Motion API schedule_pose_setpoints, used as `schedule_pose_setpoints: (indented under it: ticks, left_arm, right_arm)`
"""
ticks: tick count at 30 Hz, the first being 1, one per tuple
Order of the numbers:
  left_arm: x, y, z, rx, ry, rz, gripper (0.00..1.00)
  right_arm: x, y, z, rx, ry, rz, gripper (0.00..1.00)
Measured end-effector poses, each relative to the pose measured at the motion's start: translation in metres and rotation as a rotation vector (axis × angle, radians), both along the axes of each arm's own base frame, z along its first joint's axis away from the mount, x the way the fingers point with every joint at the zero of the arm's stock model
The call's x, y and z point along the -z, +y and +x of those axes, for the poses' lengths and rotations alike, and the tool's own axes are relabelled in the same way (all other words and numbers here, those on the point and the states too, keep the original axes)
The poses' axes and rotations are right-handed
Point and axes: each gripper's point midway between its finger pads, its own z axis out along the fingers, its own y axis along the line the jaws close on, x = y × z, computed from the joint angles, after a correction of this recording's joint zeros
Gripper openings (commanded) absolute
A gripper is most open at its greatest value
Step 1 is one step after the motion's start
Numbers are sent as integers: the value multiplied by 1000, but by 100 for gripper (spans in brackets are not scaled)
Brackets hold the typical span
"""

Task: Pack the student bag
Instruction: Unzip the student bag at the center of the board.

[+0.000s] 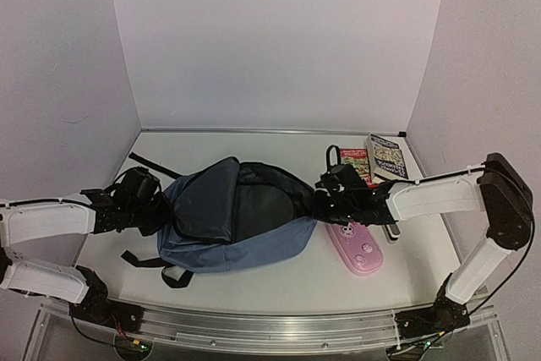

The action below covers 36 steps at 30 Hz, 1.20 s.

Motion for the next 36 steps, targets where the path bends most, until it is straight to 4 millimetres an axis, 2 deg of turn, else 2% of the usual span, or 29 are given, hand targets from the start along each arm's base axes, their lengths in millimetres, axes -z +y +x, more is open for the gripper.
schedule_pose_setpoints:
  ticks: [7, 9, 11, 14, 17, 19, 22, 27, 31, 36]
  left_arm:
    - [-4, 1, -2, -11, 2, -12, 0]
    - [-4, 1, -3, -10, 3, -13, 0]
    - [-2, 0, -3, -2, 11, -10, 0]
    - [11, -7, 1, 25, 59, 17, 0]
    - [32, -17, 6, 61, 132, 56, 0]
    - [43, -23, 9, 84, 165, 72, 0]
    - [49, -28, 11, 110, 186, 83, 2]
    - [46, -31, 14, 139, 178, 90, 25]
    - [35, -31, 14, 154, 162, 93, 41]
    - [6, -28, 13, 166, 114, 94, 55]
  right_arm:
    - [13, -4, 5, 25, 18, 8, 0]
    - [14, -4, 6, 27, 20, 10, 3]
    - [14, -3, 6, 26, 19, 17, 11]
    - [13, -1, 7, 18, 17, 25, 30]
    - [7, -1, 7, 11, 11, 38, 61]
    - [-3, -1, 6, 6, -3, 56, 74]
    - [-33, -5, 3, -2, -55, 98, 83]
    - [-87, -12, 3, -2, -157, 179, 94]
    - [-113, -27, 9, 24, -209, 211, 98]
    - [-124, -58, 19, 85, -237, 215, 98]
